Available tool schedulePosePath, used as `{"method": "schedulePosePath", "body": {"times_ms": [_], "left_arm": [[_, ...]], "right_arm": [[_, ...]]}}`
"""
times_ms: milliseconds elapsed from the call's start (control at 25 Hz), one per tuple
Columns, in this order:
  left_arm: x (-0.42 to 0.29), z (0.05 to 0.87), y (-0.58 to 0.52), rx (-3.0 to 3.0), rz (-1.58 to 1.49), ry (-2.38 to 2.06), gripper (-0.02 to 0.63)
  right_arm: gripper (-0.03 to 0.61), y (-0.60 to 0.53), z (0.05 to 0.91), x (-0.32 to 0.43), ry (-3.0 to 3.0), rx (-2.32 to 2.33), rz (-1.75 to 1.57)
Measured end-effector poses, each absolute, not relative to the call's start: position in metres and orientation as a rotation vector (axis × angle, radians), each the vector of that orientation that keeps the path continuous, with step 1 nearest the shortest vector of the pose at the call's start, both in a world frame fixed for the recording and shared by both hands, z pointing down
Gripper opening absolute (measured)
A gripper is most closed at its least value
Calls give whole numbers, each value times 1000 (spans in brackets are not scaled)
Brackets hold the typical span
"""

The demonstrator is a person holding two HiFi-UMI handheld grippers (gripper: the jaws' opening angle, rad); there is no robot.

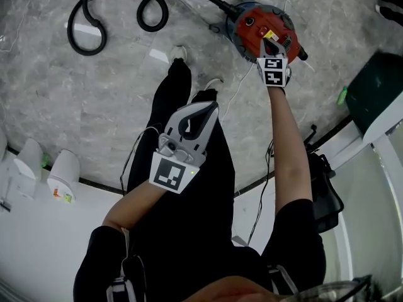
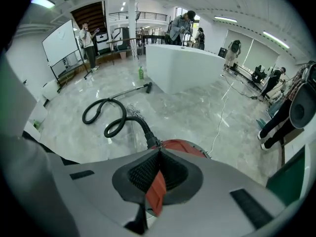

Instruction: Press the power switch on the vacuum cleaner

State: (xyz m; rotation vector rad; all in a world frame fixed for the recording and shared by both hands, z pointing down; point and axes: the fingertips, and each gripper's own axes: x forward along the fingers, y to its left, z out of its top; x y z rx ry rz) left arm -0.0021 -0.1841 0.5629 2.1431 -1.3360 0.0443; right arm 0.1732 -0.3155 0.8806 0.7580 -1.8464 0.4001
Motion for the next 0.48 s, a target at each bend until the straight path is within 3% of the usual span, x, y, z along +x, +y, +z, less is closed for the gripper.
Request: {"method": "schedulePosePath", "body": {"times_ms": [480], "left_arm": [[-13,593,-204,2115,57,-1307,18]], "right_arm": [[15,-326,937,185,-1738,786,508]]}}
